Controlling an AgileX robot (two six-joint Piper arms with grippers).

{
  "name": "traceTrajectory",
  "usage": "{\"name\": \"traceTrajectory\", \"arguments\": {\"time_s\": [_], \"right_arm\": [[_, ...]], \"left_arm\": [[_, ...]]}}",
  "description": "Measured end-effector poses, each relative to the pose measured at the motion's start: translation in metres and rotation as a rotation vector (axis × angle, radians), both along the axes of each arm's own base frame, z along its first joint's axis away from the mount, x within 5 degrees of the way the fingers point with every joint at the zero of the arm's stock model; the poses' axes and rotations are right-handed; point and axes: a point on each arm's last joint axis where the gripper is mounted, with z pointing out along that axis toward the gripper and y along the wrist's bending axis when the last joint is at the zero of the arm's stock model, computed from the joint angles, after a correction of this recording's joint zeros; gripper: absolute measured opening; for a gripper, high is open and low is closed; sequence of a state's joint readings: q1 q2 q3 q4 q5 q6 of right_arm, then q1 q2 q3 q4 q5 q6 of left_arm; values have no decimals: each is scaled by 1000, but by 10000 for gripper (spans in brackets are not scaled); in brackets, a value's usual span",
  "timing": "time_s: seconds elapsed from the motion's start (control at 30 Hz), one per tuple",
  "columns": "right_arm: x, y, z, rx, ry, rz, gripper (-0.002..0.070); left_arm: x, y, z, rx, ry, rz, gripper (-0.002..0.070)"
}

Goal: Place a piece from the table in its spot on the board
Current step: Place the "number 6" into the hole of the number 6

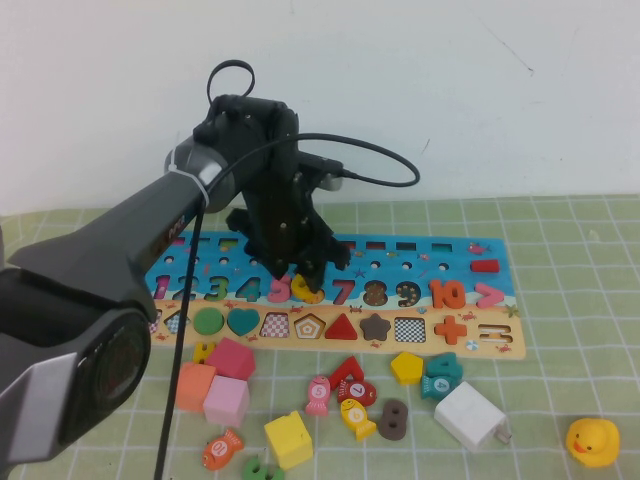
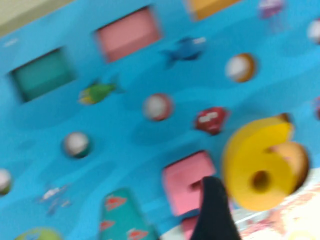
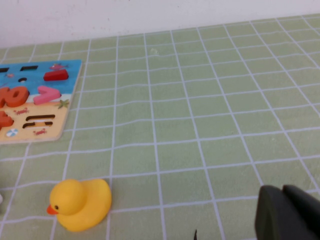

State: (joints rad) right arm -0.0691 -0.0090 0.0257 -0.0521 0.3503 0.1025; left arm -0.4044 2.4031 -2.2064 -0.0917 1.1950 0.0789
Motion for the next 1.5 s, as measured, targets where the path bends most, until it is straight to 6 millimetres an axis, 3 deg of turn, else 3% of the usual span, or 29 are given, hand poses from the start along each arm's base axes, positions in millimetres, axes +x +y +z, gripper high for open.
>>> {"name": "traceTrajectory", "arguments": {"time_s": [0.3,1.17,1.5], "right_arm": [[0,0,0,0,0,0,-1],[0,0,0,0,0,0,-1],[0,0,0,0,0,0,-1]], "left_arm": [[3,-4,1,-27,-51,-105,433],[7,-7,-11,-39,-57,-106,401],[0,-7,-13,-51,22,-92,397]]}}
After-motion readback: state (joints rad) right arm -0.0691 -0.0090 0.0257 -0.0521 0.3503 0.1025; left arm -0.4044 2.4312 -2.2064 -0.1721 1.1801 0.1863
